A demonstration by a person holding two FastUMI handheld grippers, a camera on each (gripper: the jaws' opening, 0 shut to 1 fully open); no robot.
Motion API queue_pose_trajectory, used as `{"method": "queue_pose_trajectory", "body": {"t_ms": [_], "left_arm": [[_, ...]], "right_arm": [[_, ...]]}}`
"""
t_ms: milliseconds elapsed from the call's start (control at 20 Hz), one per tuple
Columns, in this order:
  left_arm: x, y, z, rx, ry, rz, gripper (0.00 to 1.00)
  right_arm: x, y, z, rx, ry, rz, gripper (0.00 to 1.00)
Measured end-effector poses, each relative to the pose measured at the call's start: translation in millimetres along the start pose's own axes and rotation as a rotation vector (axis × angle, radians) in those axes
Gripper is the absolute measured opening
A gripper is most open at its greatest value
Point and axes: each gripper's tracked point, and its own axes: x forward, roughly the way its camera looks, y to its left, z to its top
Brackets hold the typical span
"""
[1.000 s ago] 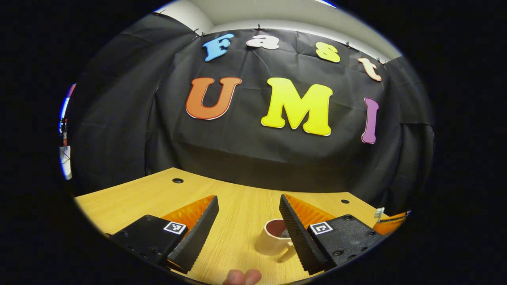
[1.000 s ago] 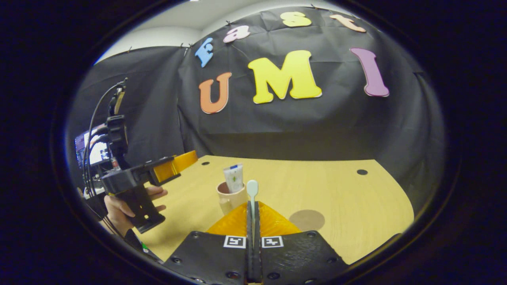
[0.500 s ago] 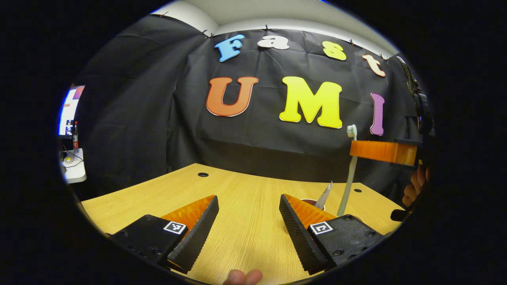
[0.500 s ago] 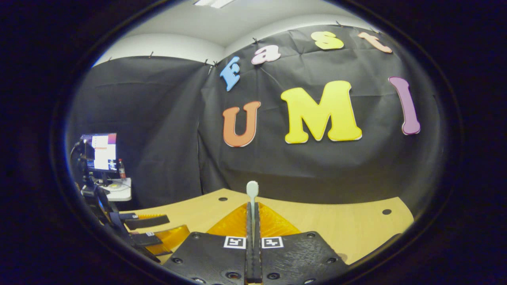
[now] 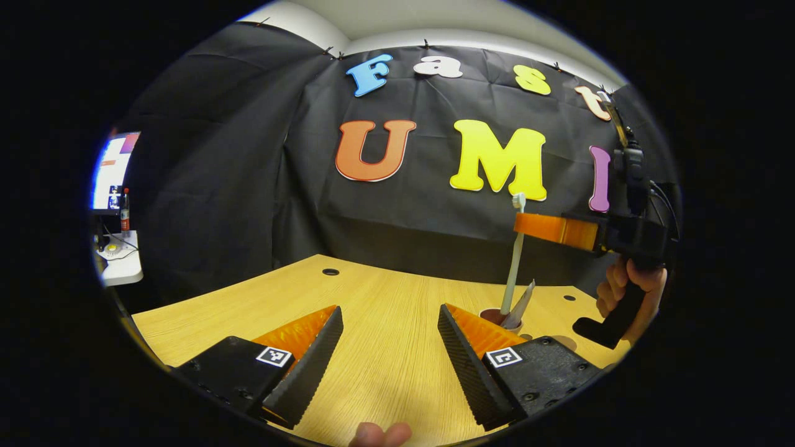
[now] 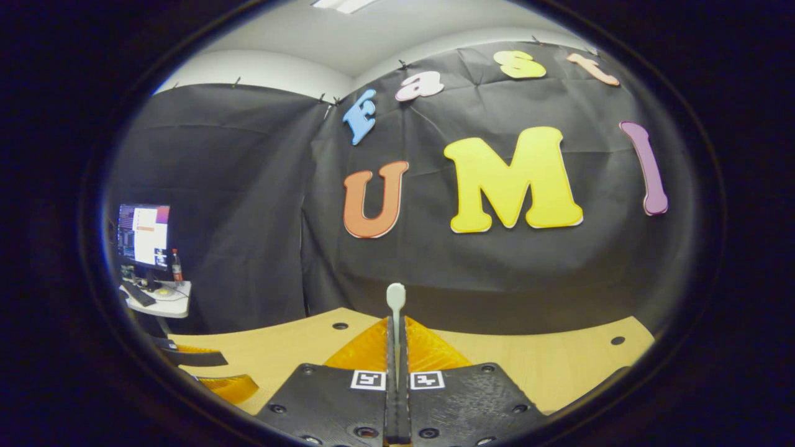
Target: Put the toothbrush and toothpaste on the desktop into the cup, then pick up the cup and place it on the coaster on the desktop.
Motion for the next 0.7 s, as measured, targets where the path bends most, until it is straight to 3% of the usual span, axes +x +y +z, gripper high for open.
{"method": "queue_pose_trajectory", "body": {"t_ms": [200,300,450,500,700], "left_arm": [[3,-3,-2,0.002,0.003,-0.004,0.98],[2,-7,-5,-0.003,0.014,-0.005,0.98],[0,-13,-7,0.002,0.026,0.002,0.97],[1,-15,-7,0.009,0.035,0.007,0.97],[-1,-41,-5,0.033,0.041,-0.029,0.98]], "right_arm": [[7,-2,-11,0.035,0.023,0.014,0.0],[2,1,-20,0.037,0.039,0.033,0.08],[-17,-6,-18,0.045,0.037,0.024,0.67],[-24,-11,-14,0.043,0.021,0.01,0.77],[-62,-33,7,0.012,-0.052,-0.041,0.87]]}}
